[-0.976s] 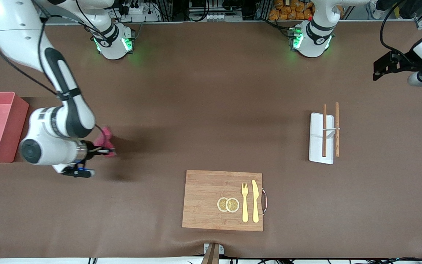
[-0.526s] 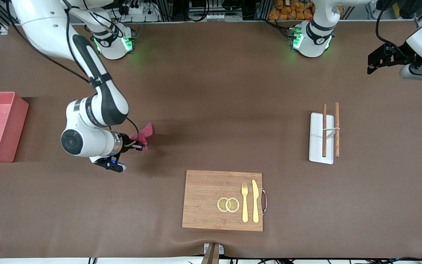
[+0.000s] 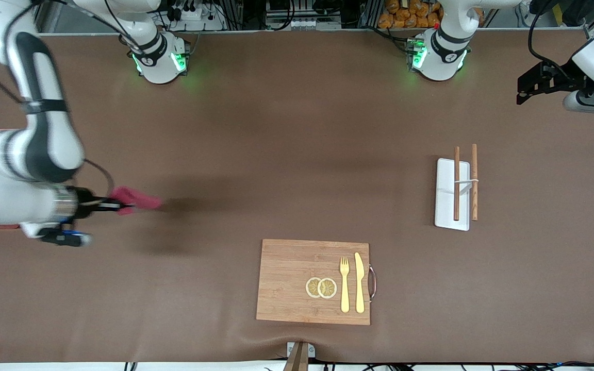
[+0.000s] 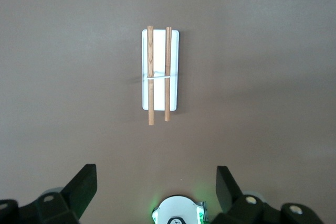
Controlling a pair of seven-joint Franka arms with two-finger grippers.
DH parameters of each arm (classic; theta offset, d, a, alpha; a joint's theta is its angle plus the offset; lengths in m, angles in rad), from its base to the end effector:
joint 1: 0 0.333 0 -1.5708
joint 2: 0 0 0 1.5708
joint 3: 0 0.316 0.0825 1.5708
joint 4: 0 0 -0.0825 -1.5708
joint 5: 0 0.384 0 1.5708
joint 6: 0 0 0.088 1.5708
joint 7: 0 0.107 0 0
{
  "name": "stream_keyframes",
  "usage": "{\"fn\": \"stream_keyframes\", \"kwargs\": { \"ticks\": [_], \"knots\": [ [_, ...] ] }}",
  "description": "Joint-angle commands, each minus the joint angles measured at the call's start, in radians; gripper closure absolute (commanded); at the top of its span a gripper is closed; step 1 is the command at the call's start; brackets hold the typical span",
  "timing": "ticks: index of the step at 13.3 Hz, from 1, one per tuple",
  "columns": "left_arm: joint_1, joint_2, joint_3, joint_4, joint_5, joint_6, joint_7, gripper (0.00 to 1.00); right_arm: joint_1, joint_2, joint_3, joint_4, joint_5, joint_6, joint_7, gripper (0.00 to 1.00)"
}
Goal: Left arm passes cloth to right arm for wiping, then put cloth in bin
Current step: 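Wipe the table with the cloth held in the right gripper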
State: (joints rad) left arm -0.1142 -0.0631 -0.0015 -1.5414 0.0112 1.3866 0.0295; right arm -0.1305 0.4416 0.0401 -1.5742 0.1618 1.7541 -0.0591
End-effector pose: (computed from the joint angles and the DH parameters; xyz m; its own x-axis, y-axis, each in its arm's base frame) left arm 0.5117 -0.0581 0.6566 0.9856 -0.1422 -0.0919 -0.1435 -0.9896 -0.0085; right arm 0.6480 -0.0474 0.3680 0.9663 -0.0579 -0.2510 -0.1047 -0.9785 -0.1775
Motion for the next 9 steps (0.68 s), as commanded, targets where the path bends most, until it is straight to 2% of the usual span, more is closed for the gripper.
{"fn": "stream_keyframes", "kwargs": {
  "ticks": [1,4,6,9],
  "knots": [
    [-0.001,-0.010,-0.018,-0.017,-0.011,0.041,-0.078,0.00,-0.124,-0.033,0.017,0.019,-0.053,-0.021,-0.221,1.00],
    [-0.001,-0.010,-0.018,-0.019,-0.011,0.043,-0.085,0.00,-0.274,-0.029,0.014,0.138,-0.178,-0.050,-0.504,1.00],
    [0.005,0.002,-0.018,-0.013,-0.011,0.045,-0.083,0.00,-0.369,-0.015,0.012,0.232,-0.189,-0.131,-0.663,1.00],
    [0.001,0.003,-0.018,-0.003,-0.013,0.049,-0.083,0.00,-0.487,0.011,0.014,0.284,-0.240,-0.122,-0.812,1.00]
  ]
}}
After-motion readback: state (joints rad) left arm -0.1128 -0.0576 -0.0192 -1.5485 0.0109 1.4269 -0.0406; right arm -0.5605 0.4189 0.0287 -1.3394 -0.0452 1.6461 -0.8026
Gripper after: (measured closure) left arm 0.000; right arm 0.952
